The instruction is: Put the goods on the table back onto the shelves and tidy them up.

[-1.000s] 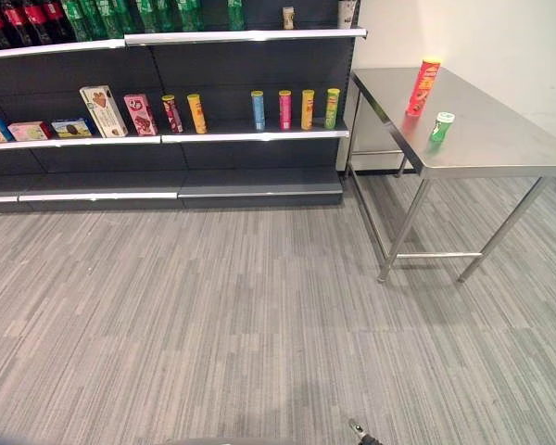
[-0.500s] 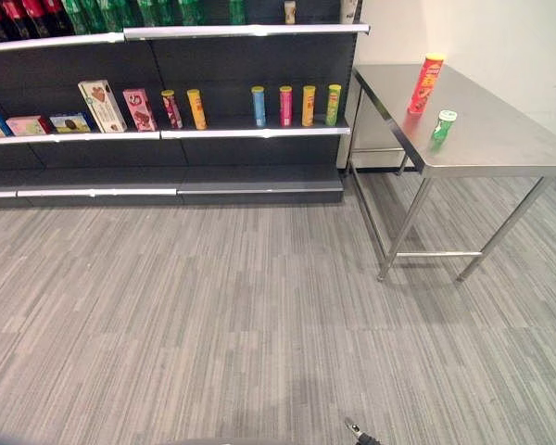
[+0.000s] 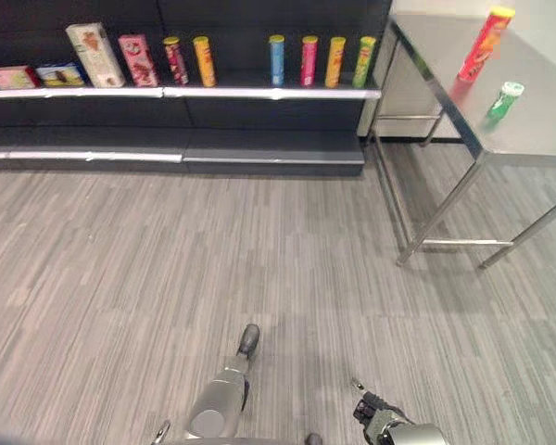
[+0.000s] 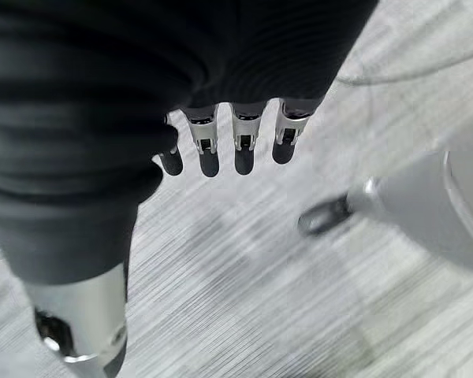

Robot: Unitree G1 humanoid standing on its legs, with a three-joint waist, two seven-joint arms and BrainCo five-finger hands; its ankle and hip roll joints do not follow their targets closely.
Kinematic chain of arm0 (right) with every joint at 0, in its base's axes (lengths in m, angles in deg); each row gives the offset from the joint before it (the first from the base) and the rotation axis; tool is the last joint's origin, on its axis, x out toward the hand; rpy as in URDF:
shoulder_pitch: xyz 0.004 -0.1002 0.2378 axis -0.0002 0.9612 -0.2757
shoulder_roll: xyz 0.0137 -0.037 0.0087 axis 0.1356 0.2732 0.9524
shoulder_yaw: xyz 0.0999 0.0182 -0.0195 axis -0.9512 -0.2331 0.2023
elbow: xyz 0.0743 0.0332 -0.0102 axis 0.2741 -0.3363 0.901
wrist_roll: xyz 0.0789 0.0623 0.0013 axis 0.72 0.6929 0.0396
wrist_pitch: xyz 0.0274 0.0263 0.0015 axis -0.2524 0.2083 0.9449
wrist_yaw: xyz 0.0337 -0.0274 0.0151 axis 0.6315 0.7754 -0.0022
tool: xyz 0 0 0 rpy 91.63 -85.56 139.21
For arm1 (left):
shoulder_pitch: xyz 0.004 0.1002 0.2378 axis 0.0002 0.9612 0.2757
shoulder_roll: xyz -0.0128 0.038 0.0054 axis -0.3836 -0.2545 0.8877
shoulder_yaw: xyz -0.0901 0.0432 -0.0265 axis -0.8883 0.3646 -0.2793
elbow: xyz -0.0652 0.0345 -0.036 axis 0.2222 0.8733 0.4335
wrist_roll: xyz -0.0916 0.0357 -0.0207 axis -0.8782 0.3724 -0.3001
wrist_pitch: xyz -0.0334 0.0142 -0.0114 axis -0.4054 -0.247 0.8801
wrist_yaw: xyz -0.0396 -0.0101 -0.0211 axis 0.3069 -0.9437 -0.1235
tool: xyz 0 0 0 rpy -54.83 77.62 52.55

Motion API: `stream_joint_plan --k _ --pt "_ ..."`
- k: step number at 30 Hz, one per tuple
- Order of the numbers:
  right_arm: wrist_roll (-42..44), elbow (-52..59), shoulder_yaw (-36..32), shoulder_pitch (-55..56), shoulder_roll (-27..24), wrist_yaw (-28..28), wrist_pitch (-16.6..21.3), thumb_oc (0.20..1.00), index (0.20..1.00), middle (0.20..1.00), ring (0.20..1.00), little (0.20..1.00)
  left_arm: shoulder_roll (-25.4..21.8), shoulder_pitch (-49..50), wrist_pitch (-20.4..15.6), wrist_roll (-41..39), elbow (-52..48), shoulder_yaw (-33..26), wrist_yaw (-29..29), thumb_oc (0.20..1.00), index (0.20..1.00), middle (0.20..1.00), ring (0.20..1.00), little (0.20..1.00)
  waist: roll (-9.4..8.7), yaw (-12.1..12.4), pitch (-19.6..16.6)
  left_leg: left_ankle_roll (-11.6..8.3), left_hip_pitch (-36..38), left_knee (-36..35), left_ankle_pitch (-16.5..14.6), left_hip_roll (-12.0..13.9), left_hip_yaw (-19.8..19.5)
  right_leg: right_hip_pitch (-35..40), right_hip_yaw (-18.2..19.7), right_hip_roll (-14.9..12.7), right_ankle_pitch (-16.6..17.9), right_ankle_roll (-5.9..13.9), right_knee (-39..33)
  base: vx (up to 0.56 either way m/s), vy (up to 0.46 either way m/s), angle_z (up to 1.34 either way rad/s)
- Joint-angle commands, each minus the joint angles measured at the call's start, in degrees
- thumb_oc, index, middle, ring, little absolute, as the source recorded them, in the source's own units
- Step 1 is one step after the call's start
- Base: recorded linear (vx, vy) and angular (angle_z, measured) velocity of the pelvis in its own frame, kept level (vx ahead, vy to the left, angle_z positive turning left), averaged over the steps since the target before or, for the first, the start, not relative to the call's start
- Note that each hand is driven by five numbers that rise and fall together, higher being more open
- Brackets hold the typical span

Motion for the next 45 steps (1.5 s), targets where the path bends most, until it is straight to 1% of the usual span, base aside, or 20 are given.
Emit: stream_joint_plan --k 1,3,4,6,8,9,10,15,17,22,24,28,30,35,36,37,38,40,42,45 --pt "0.1 -8.0 3.3 0.0 4.5 1.1 0.2 1.000 1.000 1.000 1.000 1.000 -3.8 1.4 -1.6 -1.7 2.8 -2.9 -0.3 1.000 1.000 1.000 1.000 1.000 -4.93 0.8 -6.6 1.36 -1.6 -10.6 12.7 -6.2 -1.7 3.8 -4.4 -6.5 9.6 11.65 15.7 0.44 0.495 -0.21" --pt "0.3 -7.5 3.3 -0.1 4.8 1.2 0.3 1.000 1.000 1.000 1.000 1.000 -4.5 1.2 -1.3 -1.5 2.1 -3.9 -0.6 1.000 1.000 1.000 1.000 1.000 -4.81 0.8 -6.5 2.15 0.7 -10.7 11.4 -6.3 -1.3 0.8 -5.7 -8.0 12.2 11.28 20.8 0.36 0.503 -0.31" --pt "0.2 -5.7 4.2 -0.2 5.4 1.6 1.0 1.000 1.000 1.000 1.000 1.000 -5.1 1.0 -1.9 0.5 1.5 -3.2 -1.1 1.000 1.000 1.000 1.000 1.000 -3.14 0.5 -6.2 4.11 6.0 -11.9 9.1 -6.8 -0.6 -3.1 -11.4 -13.3 21.1 10.89 31.1 0.42 0.815 -0.77" --pt "0.0 -2.3 5.5 -0.3 6.0 1.9 1.8 1.000 1.000 1.000 1.000 1.000 -6.2 0.9 -2.4 3.5 1.3 -1.9 -1.1 1.000 1.000 1.000 1.000 1.000 -1.90 -1.3 -5.2 5.77 11.6 -14.7 7.6 -7.8 -1.0 -6.3 -16.0 -16.6 24.2 10.30 37.7 0.37 0.680 -0.29" --pt "-0.3 -1.0 6.3 -0.2 6.2 2.4 2.4 1.000 1.000 1.000 1.000 1.000 -7.0 0.8 -2.1 5.6 1.2 -1.3 -0.8 1.000 1.000 1.000 1.000 1.000 -1.20 -2.6 -4.5 6.03 13.7 -15.6 7.1 -7.7 -2.0 -9.7 -15.7 -14.3 20.8 9.06 40.3 0.14 0.179 0.05" --pt "-1.0 0.3 7.3 0.2 6.5 2.5 2.7 1.000 1.000 1.000 1.000 1.000 -7.4 0.8 -2.3 6.8 0.9 -0.7 -0.7 1.000 1.000 1.000 1.000 1.000 -0.73 -3.7 -3.8 6.25 15.6 -16.3 6.8 -7.8 -3.0 -12.7 -15.5 -11.1 15.2 7.99 40.5 0.31 0.174 0.14" --pt "-0.5 2.2 8.6 1.4 6.9 2.8 3.3 1.000 1.000 1.000 1.000 1.000 -7.7 0.6 -2.9 9.1 0.2 1.1 0.2 1.000 1.000 1.000 1.000 1.000 -0.65 -6.3 -2.5 5.84 19.0 -17.0 5.8 -8.4 -4.6 -17.9 -15.4 -3.9 8.6 6.93 35.0 0.31 0.176 0.18" --pt "1.4 0.2 6.8 3.1 5.6 1.6 4.0 1.000 1.000 1.000 1.000 1.000 -7.2 -3.1 -4.0 15.5 -1.3 6.9 0.3 1.000 1.000 1.000 1.000 1.000 -3.15 -11.1 -0.6 4.30 25.9 -18.2 1.6 -10.9 -10.1 -21.5 -14.6 3.8 14.1 9.67 6.5 0.37 0.036 1.12" --pt "1.3 -1.4 5.2 3.2 5.2 0.6 3.9 1.000 1.000 1.000 1.000 1.000 -5.9 -4.8 -4.5 18.6 -2.3 10.5 0.8 1.000 1.000 1.000 1.000 1.000 -4.59 -13.0 -0.7 4.15 29.4 -18.3 -1.7 -11.5 -11.6 -24.9 -20.8 4.1 19.3 11.64 -1.4 0.47 0.055 1.20" --pt "0.3 -1.8 5.5 2.9 5.6 0.2 3.8 1.000 1.000 1.000 1.000 1.000 -4.8 -3.6 -3.6 22.5 -2.1 11.9 1.7 1.000 1.000 1.000 1.000 1.000 -5.35 -13.3 -2.3 3.85 34.1 -17.3 -7.6 -9.3 -9.9 -23.2 -31.3 4.3 20.3 12.73 -3.8 0.49 -0.004 0.33" --pt "0.6 -1.2 6.2 3.4 5.7 0.8 3.6 1.000 1.000 1.000 1.000 1.000 -4.6 -2.5 -3.1 24.0 -0.8 11.3 2.4 1.000 1.000 1.000 1.000 1.000 -6.09 -12.9 -4.2 3.85 36.2 -16.6 -10.5 -9.3 -8.2 -20.1 -33.7 3.9 18.6 10.66 -3.8 0.36 0.028 -0.26" --pt "1.2 -0.4 6.7 3.9 5.8 1.4 3.8 1.000 1.000 1.000 1.000 1.000 -4.1 -0.2 -3.2 23.3 0.7 9.3 2.0 1.000 1.000 1.000 1.000 1.000 -1.69 -14.5 -7.4 1.97 40.2 -13.4 -12.1 -5.3 -6.1 -18.9 -31.2 6.1 14.5 7.51 0.2 0.61 0.125 -0.38" --pt "1.3 1.1 8.1 3.0 6.0 2.6 4.1 1.000 1.000 1.000 1.000 1.000 -4.2 0.3 -3.5 23.9 0.4 9.1 1.4 1.000 1.000 1.000 1.000 1.000 0.90 -14.6 -8.1 -1.12 38.9 -6.4 -6.4 -3.6 -3.2 -16.8 -30.4 7.0 13.0 6.46 1.3 0.53 0.131 -0.22" --pt "1.4 2.7 8.9 1.6 5.6 2.4 5.2 1.000 1.000 1.000 1.000 1.000 -5.0 -0.7 -3.8 21.9 -1.3 8.7 0.2 1.000 1.000 1.000 1.000 1.000 0.58 -13.3 -5.7 -6.80 26.4 17.9 4.5 -3.4 1.6 -12.7 -27.1 6.5 11.1 3.94 0.3 0.27 0.104 -0.33" --pt "1.7 2.9 8.9 1.0 5.4 1.7 5.7 1.000 1.000 1.000 1.000 1.000 -5.1 -1.4 -4.1 21.4 -2.6 9.2 -0.6 1.000 1.000 1.000 1.000 1.000 -1.25 -11.5 -4.1 -3.71 19.7 26.5 3.1 -2.6 3.6 -10.0 -24.0 5.9 9.9 2.80 -0.8 0.23 0.045 -0.59" --pt "1.6 2.9 8.9 0.9 5.4 1.7 5.7 1.000 1.000 1.000 1.000 1.000 -5.2 -1.5 -4.1 21.4 -2.6 9.2 -0.6 1.000 1.000 1.000 1.000 1.000 -1.42 -11.5 -4.2 -3.65 19.4 26.5 3.3 -2.8 3.6 -10.3 -24.0 5.7 9.9 2.83 -0.8 0.33 0.038 -1.10" --pt "1.6 3.0 9.4 0.3 5.4 1.3 5.9 1.000 1.000 1.000 1.000 1.000 -4.9 -2.1 -4.0 20.8 -3.1 9.7 -0.7 1.000 1.000 1.000 1.000 1.000 -3.22 -9.7 -2.6 0.68 13.3 26.6 -2.5 -2.0 5.4 -7.2 -20.6 5.0 9.6 3.14 -2.1 0.27 0.038 -1.16" --pt "0.7 2.9 9.6 0.7 5.3 1.2 6.0 1.000 1.000 1.000 1.000 1.000 -4.6 -2.0 -4.3 19.9 -3.1 9.5 -0.3 1.000 1.000 1.000 1.000 1.000 -4.18 -8.3 -1.8 2.28 9.7 19.7 -6.2 -3.5 4.5 -5.5 -17.5 4.5 9.3 3.85 -2.9 0.29 0.074 -0.77" --pt "0.2 2.6 9.8 0.7 5.1 1.4 6.0 1.000 1.000 1.000 1.000 1.000 -4.3 -1.9 -4.3 19.1 -2.8 9.6 -0.2 1.000 1.000 1.000 1.000 1.000 -4.31 -7.6 -1.7 2.18 7.6 12.9 -5.7 -5.4 2.8 -4.7 -15.9 4.6 9.2 4.11 -3.1 0.22 0.108 -0.41" --pt "-0.1 2.1 9.2 1.3 4.3 1.0 6.6 1.000 1.000 1.000 1.000 1.000 -4.0 -2.0 -4.6 16.0 -2.3 8.9 0.4 1.000 1.000 1.000 1.000 1.000 -2.38 -6.4 -2.0 0.20 8.1 -4.7 2.0 -9.2 -8.2 -2.3 -10.8 7.4 7.7 3.58 -3.0 0.34 0.158 -0.99"
